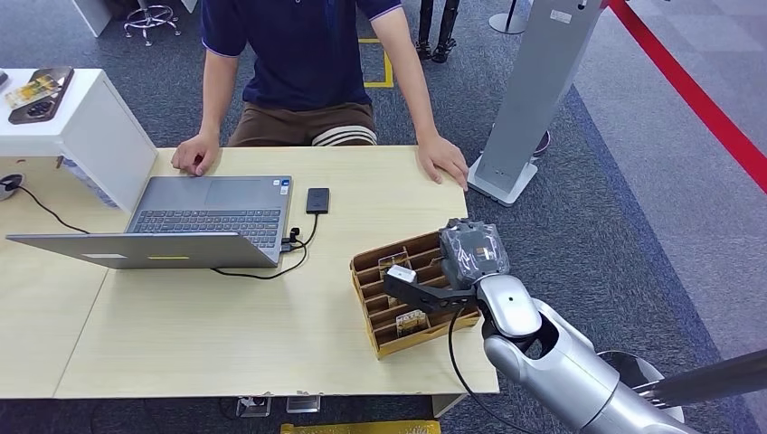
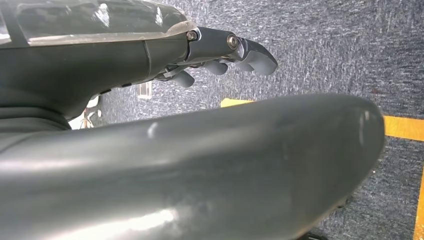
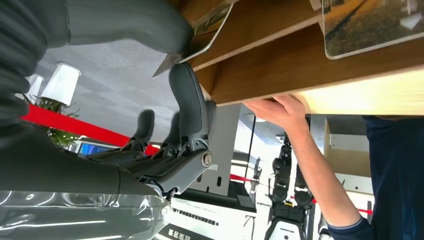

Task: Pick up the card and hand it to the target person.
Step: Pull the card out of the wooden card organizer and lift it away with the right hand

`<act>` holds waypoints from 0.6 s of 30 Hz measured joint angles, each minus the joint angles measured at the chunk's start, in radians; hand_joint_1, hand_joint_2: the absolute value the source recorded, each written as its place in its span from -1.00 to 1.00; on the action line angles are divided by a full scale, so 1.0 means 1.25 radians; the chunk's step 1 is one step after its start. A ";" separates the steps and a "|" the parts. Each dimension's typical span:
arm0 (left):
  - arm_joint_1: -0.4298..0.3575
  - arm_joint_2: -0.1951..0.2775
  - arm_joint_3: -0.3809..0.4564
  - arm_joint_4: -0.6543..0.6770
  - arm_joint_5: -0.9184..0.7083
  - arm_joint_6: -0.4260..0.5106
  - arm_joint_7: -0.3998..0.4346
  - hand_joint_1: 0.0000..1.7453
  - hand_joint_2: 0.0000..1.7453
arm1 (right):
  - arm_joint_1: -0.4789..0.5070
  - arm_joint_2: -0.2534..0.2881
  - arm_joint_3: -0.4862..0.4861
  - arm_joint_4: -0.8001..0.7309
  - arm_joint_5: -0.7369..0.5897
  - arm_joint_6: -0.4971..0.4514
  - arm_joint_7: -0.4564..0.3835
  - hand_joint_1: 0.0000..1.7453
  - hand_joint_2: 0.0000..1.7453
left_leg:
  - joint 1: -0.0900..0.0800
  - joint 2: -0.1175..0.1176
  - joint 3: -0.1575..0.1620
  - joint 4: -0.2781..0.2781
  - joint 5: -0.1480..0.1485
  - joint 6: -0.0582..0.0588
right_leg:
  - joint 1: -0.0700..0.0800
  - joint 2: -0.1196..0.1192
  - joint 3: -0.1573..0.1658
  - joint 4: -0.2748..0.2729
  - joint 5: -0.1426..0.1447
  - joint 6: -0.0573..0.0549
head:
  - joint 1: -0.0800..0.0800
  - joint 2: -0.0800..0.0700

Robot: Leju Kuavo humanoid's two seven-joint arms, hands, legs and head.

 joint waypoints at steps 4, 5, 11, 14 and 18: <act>0.000 0.000 0.000 0.000 -0.003 -0.003 -0.002 -1.00 -1.00 | 0.003 0.000 0.000 0.001 0.000 0.000 0.000 -0.06 1.00 | 0.000 0.000 0.000 0.000 0.000 0.000 | 0.000 0.000 0.000 0.000 0.000 0.000 | 0.000 0.000; 0.000 0.000 0.000 0.000 -0.004 -0.004 -0.002 -1.00 -1.00 | 0.003 0.000 -0.001 0.001 0.000 0.000 0.001 -0.07 1.00 | 0.000 0.000 0.000 0.000 0.000 0.000 | 0.000 0.000 0.000 0.000 0.000 0.000 | 0.000 0.000; 0.000 0.000 -0.001 0.000 -0.007 -0.006 -0.003 -1.00 -1.00 | 0.019 0.000 -0.003 0.001 -0.001 0.004 0.005 -0.08 1.00 | 0.000 0.000 -0.001 0.000 0.000 0.000 | 0.000 0.000 0.000 0.000 0.000 0.000 | 0.000 0.000; 0.000 0.000 -0.001 0.000 -0.007 -0.006 -0.003 -1.00 -1.00 | 0.023 0.000 -0.004 0.001 0.000 0.004 0.007 -0.09 1.00 | 0.000 0.000 -0.001 0.000 0.000 0.000 | 0.000 0.000 -0.001 0.000 0.000 0.000 | 0.000 0.000; 0.000 0.000 -0.001 0.000 -0.007 -0.007 -0.003 -1.00 -1.00 | 0.026 0.000 -0.006 0.001 0.003 0.003 0.012 -0.10 1.00 | 0.000 0.000 -0.001 0.000 0.000 0.000 | 0.000 0.000 -0.001 0.000 0.000 0.000 | 0.000 0.000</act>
